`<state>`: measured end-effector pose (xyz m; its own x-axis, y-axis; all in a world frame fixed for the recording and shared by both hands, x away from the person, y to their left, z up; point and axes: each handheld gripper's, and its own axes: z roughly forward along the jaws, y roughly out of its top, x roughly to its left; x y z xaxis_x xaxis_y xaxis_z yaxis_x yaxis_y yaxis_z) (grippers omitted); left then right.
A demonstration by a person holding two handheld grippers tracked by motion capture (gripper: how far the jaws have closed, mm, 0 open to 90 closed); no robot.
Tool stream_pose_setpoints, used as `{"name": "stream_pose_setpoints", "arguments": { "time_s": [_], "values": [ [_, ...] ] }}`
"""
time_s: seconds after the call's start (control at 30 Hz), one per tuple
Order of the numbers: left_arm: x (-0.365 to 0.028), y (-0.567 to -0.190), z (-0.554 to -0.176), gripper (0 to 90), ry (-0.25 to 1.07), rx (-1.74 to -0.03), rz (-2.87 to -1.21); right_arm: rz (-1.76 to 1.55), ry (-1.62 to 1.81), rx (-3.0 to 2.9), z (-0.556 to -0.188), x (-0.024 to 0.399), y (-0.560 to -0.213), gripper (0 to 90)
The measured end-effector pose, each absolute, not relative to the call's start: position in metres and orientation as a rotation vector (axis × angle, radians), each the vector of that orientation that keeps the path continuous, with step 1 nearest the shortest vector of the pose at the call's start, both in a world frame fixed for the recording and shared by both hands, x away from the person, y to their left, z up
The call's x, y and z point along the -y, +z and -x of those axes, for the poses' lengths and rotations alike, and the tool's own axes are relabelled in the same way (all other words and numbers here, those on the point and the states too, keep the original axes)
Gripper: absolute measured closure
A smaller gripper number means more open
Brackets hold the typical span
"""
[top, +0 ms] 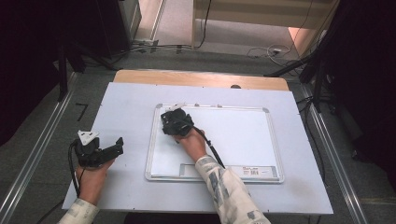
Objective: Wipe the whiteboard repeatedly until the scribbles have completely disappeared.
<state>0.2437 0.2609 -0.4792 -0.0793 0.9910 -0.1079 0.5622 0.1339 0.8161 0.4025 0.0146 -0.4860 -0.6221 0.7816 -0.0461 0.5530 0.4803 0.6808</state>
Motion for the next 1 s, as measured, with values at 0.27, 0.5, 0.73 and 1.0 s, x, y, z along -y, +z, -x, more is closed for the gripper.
{"name": "stream_pose_setpoints", "arguments": {
  "time_s": [0.27, 0.5, 0.73, 1.0],
  "values": [
    [-0.262, -0.479, -0.242, 7.8, 0.8, -1.733, -1.507, -1.214, 0.871, -2.315, -0.425, 0.021, -0.484, 38.3],
    [-0.261, -0.48, -0.243, 7.8, 0.801, -1.737, -1.507, -1.227, 0.869, -2.294, -0.422, 0.042, -0.485, 38.3],
    [-0.259, -0.48, -0.244, 7.9, 0.808, -1.737, -1.517, -1.168, 0.88, -2.341, -0.4, 0.042, -0.485, 38.3],
    [-0.256, -0.48, -0.245, 7.8, 0.814, -1.732, -1.527, -1.051, 0.916, -2.42, -0.357, 0.025, -0.487, 38.3]
  ]
}}
